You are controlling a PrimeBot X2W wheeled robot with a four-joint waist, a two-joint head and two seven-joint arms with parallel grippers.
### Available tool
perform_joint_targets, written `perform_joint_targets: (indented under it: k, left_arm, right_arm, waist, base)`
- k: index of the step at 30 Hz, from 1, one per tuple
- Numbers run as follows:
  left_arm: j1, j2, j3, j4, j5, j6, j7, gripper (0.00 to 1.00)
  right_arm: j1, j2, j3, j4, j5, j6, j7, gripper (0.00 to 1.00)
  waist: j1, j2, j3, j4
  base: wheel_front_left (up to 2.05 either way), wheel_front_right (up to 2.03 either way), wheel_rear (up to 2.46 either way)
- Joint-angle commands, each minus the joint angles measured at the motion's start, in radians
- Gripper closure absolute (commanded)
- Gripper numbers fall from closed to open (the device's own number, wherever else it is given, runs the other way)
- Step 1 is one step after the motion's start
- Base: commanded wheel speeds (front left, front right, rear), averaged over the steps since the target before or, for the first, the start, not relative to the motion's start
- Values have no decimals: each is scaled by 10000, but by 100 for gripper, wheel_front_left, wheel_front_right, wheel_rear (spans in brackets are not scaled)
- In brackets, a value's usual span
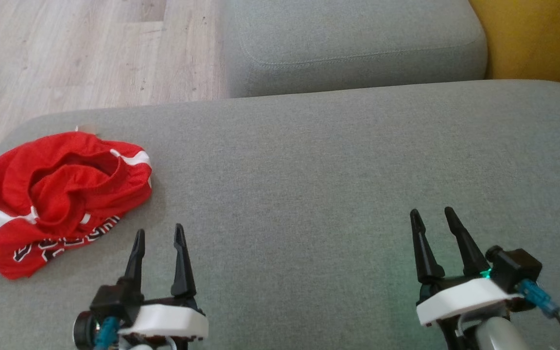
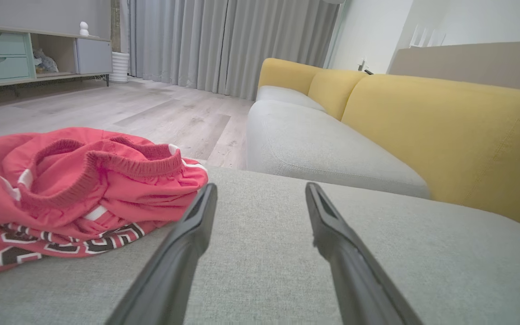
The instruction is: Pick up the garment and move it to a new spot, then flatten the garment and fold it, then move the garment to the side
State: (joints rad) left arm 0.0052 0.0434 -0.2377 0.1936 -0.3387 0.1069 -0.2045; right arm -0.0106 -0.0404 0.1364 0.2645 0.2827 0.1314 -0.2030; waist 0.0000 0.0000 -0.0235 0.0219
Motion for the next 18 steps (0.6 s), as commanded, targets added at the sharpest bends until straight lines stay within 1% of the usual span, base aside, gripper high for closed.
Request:
perform_joint_targets:
  k: [1, 5, 14, 18]
  left_arm:
    - [-386, 60, 160, -225, 345, 103, -142, 0]
    - [-425, 63, 26, 166, 926, 253, -290, 0]
    - [-500, 67, -224, 496, 1843, 653, -557, 0]
    - [-543, 68, -195, 544, 1918, 707, -573, 0]
  right_arm:
    - [-367, -87, 264, -284, -326, -7, -160, 0]
    - [-326, -91, 151, -137, -855, -7, -308, 0]
    - [-287, -98, 184, -101, -1847, -7, -572, 0]
    - [-291, -99, 66, -69, -1869, -7, -588, 0]
  waist:
    - [0, 0, -9, 10]
    - [0, 0, -60, 42]
    - [0, 0, -124, 75]
    - [0, 0, -104, 64]
  base:
    - [0, 0, 0]
    - [0, 0, 0]
    - [0, 0, 0]
    - [0, 0, 0]
